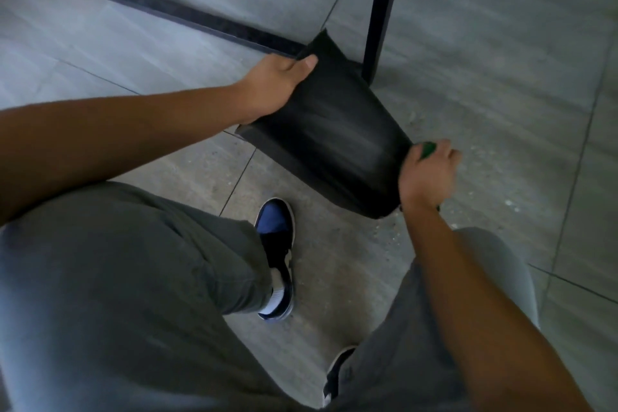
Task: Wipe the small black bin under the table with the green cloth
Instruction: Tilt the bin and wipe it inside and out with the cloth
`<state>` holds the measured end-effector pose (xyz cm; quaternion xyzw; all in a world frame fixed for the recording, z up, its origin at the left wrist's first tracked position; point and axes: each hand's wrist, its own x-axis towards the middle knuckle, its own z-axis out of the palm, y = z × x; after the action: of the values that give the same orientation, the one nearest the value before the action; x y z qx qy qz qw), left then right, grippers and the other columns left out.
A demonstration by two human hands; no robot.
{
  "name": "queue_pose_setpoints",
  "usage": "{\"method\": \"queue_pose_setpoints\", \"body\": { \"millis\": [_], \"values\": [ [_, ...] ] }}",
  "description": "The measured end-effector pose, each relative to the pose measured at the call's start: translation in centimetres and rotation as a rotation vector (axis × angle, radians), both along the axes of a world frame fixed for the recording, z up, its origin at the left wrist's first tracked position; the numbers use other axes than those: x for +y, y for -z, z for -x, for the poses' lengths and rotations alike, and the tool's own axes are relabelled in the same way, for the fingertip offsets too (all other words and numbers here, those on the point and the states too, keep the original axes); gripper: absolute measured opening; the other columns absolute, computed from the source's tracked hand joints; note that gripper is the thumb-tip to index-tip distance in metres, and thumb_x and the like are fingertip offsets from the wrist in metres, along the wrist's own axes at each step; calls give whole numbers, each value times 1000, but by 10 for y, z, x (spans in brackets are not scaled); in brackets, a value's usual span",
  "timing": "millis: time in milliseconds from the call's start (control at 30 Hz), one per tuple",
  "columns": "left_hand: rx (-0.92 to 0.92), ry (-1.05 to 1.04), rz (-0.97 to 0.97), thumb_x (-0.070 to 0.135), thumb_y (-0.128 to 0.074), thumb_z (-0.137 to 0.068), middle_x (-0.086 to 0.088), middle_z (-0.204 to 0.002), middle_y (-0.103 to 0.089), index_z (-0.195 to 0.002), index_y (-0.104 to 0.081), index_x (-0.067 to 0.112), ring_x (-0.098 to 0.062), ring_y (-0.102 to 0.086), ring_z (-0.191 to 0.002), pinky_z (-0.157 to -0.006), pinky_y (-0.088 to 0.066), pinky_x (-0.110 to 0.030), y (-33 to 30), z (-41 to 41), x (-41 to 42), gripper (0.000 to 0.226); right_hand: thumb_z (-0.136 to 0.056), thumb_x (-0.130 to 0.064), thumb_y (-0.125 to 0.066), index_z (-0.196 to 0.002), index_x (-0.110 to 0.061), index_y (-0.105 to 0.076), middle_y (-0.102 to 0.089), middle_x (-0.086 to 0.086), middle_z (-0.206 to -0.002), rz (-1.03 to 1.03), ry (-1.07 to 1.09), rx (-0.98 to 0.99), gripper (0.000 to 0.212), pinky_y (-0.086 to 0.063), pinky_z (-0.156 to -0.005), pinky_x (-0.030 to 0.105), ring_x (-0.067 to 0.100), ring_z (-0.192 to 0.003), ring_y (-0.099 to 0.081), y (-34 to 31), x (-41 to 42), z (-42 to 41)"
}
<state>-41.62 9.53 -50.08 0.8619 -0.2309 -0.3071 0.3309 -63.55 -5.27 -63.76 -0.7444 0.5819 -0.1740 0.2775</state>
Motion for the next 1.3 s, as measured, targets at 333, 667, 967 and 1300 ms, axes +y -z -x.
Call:
{"method": "queue_pose_setpoints", "body": {
  "millis": [333,667,967,1300],
  "values": [
    [10,-21,26,59,-41,-103,-2,-76,-72,-76,-70,14,-8,-69,-71,-70,-53,-26,-4,-2,-18,60,-97,-36,-50,-104,-14,-64,-59,12,-112,258,-410,-354,27,-40,-61,27,17,-79,-55,-79,87,-102],
    [38,-40,80,45,-52,-104,-4,-84,-69,-86,-70,12,-7,-65,-75,-71,-51,-15,8,-4,-18,41,-100,-35,-47,-111,-9,-61,-60,17,-114,142,-203,-179,32,-47,-69,40,34,-90,-64,-61,37,-60],
    [91,-80,-35,54,-48,-102,0,-100,-72,-101,-74,18,-14,-68,-95,-95,-50,-31,7,-11,4,44,-101,-33,-48,-109,-2,-60,-61,25,-112,211,-181,43,34,-49,-67,40,41,-86,-65,-12,17,-19],
    [29,-132,83,40,-51,-105,-1,-78,-69,-76,-67,16,-10,-65,-69,-67,-51,-25,4,-4,-18,41,-93,-35,-49,-99,-10,-63,-60,16,-107,274,-513,-279,30,-46,-61,35,30,-82,-61,-79,108,-88]
  ]
}}
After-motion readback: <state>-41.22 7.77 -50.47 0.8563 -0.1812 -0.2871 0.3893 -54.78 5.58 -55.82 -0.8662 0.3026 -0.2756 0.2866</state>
